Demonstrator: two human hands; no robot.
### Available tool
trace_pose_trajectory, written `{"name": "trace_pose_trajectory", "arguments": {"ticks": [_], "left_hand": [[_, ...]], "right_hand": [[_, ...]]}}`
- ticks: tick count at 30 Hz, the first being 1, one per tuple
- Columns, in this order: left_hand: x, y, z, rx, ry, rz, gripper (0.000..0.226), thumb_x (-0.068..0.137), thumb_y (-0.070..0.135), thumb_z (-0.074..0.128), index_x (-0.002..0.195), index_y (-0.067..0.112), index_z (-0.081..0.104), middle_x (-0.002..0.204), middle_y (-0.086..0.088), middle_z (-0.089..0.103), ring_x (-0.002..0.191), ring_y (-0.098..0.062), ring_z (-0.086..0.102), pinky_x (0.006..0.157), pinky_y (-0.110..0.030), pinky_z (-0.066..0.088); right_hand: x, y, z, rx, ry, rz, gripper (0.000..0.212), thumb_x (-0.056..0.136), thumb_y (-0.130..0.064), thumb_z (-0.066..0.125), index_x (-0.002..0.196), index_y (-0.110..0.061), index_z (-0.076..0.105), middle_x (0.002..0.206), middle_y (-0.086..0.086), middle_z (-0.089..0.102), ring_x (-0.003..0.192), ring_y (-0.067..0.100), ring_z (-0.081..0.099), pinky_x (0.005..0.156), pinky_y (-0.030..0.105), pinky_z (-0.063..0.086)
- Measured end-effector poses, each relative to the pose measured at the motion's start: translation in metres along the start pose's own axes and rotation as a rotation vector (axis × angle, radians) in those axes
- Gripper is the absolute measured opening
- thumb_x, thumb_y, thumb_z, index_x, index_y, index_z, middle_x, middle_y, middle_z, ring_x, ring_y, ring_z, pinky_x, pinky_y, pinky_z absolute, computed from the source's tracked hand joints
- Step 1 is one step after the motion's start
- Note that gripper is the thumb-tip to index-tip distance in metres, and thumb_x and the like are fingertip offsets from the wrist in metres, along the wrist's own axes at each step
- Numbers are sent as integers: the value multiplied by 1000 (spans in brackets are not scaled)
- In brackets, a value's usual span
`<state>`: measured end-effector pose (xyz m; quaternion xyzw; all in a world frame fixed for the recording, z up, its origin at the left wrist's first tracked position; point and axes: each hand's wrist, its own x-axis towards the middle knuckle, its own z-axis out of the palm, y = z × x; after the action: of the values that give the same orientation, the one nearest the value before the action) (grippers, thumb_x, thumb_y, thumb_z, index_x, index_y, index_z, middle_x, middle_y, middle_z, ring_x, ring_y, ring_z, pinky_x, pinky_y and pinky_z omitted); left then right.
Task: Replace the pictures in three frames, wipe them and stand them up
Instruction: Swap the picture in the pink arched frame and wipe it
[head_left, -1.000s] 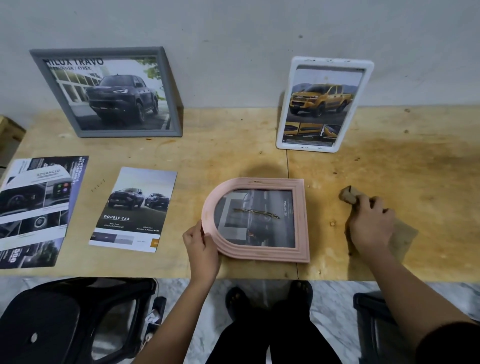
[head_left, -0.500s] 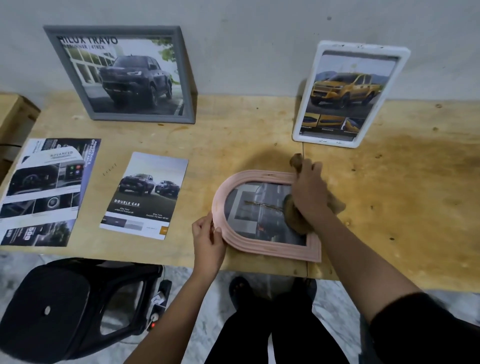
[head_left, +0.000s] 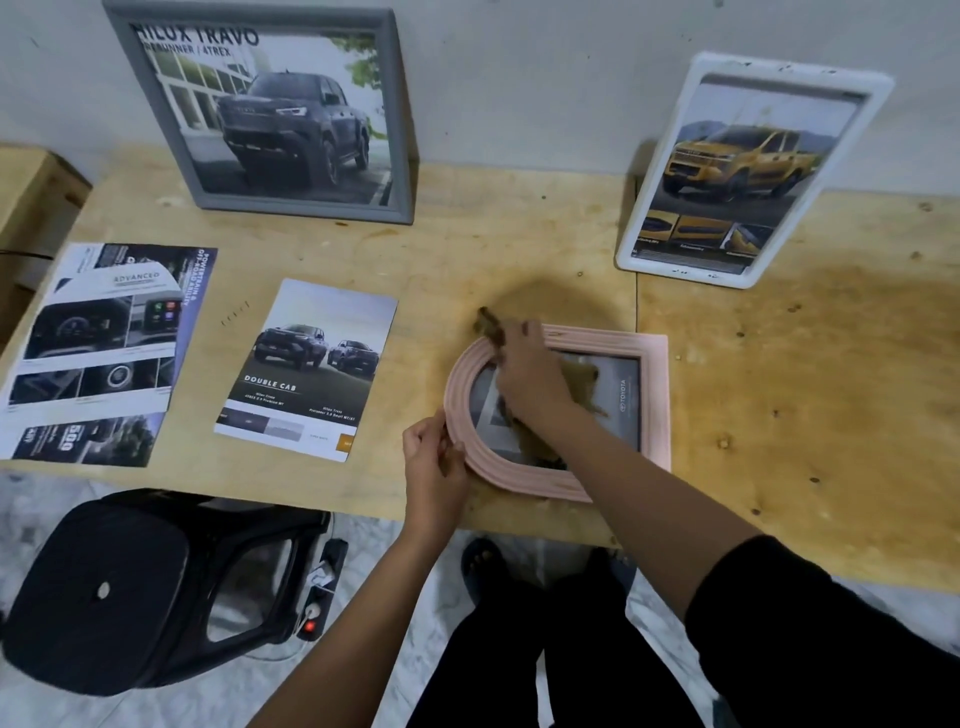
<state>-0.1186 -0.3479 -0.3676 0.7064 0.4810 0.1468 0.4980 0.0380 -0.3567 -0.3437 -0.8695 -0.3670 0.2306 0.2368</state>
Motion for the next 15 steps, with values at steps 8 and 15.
{"name": "trace_pose_trajectory", "arguments": {"ticks": [8,15], "left_hand": [[-1,1,-2,-64,-3,-15,41,88,-7,50,128,4,50,103,7,36,105,-22,47,91,-18,37],[-1,-2,-3,-45,51,-3,15,85,-3,55,99,1,61,102,-4,43,93,-19,49,74,-9,37]], "right_hand": [[-17,-9,12,-46,-285,-236,37,96,-7,38,132,-9,44,114,14,41,76,26,47,66,34,40],[-33,-9,-10,-157,-556,-294,32,91,-4,41,116,-12,59,110,10,58,96,26,54,86,40,46]]}}
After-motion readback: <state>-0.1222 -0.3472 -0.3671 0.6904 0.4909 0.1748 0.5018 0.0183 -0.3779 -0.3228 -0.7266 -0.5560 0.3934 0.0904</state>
